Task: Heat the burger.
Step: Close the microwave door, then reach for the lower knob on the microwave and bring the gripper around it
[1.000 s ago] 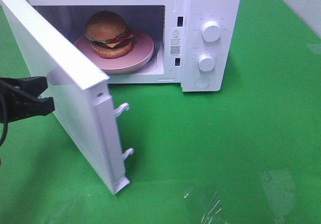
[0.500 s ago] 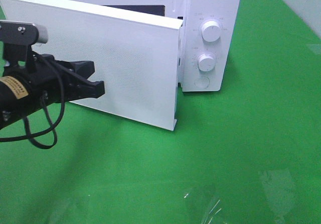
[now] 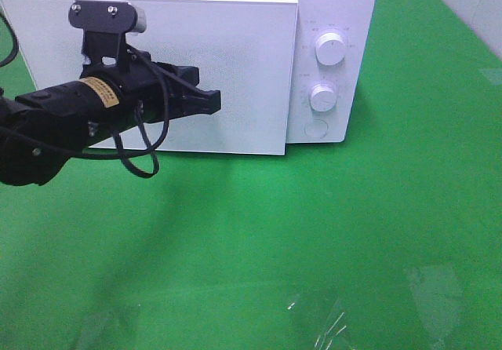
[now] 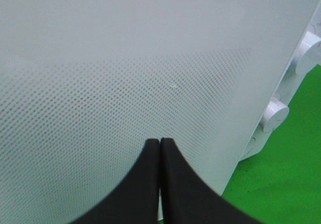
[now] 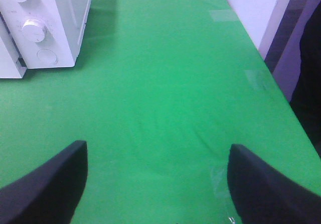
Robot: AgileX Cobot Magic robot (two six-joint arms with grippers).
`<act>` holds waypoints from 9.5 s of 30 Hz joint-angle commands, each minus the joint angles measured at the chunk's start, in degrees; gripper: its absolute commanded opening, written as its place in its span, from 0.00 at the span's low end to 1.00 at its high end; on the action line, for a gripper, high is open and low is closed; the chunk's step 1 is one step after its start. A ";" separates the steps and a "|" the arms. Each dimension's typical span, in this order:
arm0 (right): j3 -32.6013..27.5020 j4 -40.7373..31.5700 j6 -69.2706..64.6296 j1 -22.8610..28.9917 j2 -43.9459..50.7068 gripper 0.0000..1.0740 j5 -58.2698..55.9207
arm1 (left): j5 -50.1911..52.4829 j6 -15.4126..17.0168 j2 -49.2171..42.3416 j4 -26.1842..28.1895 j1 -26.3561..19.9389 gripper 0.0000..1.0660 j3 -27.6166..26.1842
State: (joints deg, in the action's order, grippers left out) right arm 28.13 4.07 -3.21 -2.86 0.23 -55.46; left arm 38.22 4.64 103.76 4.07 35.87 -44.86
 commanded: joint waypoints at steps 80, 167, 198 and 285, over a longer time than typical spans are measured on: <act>-0.11 -0.23 -0.06 -0.23 1.49 0.68 0.52 | -107.37 -1.20 -39.59 0.92 -26.18 0.91 -16.44; -0.11 -0.11 -0.23 -0.23 1.03 0.68 0.57 | -99.47 0.52 -104.97 -5.90 -37.59 0.91 15.18; -1.09 2.06 -2.23 9.17 -17.93 0.68 32.14 | -99.47 0.52 -104.97 -5.90 -37.59 0.91 15.18; 7.45 -56.15 24.81 53.69 -107.72 0.68 129.14 | -99.47 0.52 -104.97 -5.90 -37.59 0.91 15.18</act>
State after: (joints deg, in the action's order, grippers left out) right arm 34.21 -52.20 20.91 50.82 -106.34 69.16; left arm -61.48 4.98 -0.23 -2.18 -1.66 -29.79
